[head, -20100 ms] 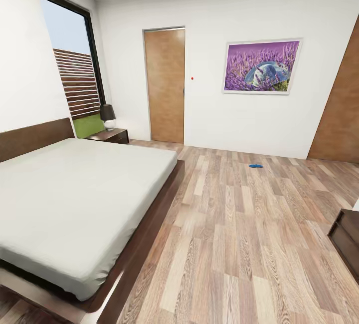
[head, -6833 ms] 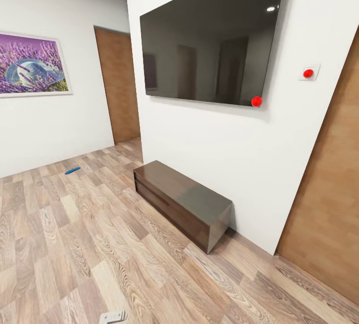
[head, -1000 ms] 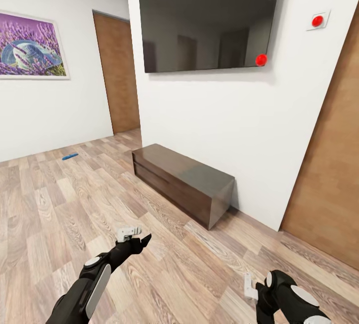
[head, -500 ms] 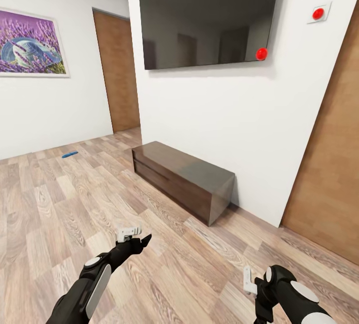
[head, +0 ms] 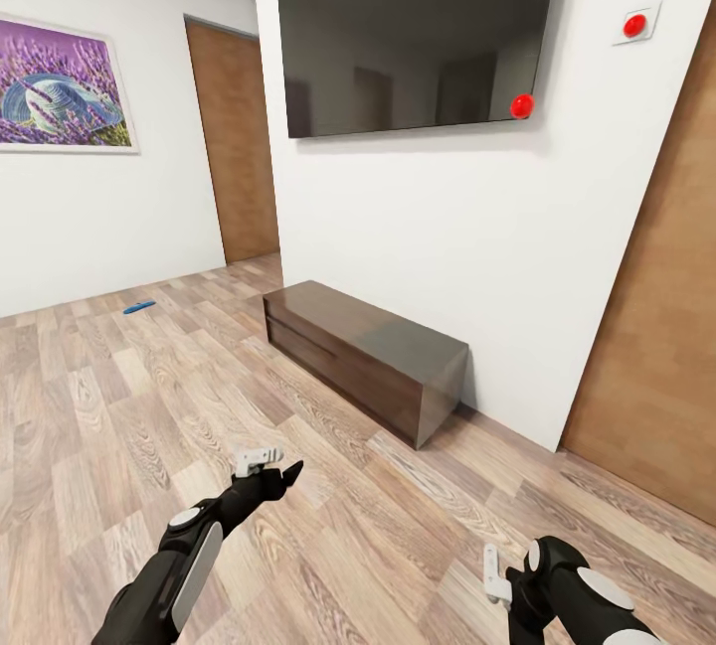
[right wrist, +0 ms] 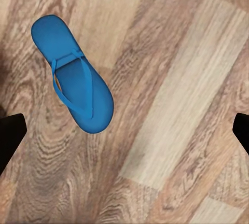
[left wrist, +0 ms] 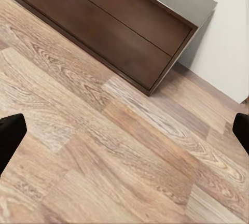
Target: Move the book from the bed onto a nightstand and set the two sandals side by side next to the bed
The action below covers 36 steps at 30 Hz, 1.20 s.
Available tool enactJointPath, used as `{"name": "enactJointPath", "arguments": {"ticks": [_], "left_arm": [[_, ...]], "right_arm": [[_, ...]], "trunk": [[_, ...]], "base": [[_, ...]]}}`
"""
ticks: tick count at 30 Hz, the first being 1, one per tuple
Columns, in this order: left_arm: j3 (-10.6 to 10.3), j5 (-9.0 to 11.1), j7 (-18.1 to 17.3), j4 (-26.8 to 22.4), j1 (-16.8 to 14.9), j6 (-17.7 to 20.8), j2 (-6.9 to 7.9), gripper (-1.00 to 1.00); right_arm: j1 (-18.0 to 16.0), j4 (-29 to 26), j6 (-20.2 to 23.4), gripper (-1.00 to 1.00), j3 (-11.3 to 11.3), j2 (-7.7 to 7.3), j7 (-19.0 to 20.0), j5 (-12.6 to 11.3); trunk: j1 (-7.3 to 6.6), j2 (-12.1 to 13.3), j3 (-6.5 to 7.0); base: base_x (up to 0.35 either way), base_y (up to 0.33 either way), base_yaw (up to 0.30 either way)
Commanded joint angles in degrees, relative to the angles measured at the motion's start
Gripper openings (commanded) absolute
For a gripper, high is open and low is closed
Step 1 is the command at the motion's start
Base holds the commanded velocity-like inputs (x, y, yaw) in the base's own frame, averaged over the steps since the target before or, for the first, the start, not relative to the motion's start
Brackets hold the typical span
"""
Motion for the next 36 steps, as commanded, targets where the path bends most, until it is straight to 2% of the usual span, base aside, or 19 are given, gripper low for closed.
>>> {"name": "enactJointPath", "arguments": {"ticks": [1,7,14,36], "left_arm": [[0.0,0.6,-0.1,-0.2,0.0,0.5,0.0,1.0],[0.0,0.6,-0.1,-0.7,0.0,0.6,0.0,1.0],[0.0,0.6,-0.1,-0.8,-0.1,0.6,-0.01,1.0],[0.0,0.6,-0.1,-0.8,-0.1,0.7,-0.02,1.0]], "right_arm": [[0.0,-0.1,0.4,1.0,0.0,0.01,0.3,0.0],[0.0,-0.1,0.4,1.0,-0.1,0.01,0.5,-0.1],[0.0,-0.2,1.0,1.0,0.0,0.01,0.6,0.0],[0.0,-1.2,1.4,1.0,-0.5,-0.18,0.5,0.0]], "trunk": [[-0.01,0.0,-0.06],[-0.01,0.0,-0.06],[1.53,-2.8,-1.32],[2.1,-3.1,-6.19]], "base": [[0.0,0.0,0.0],[0.0,0.0,0.0],[0.0,0.0,0.0],[0.0,0.0,0.0]]}}
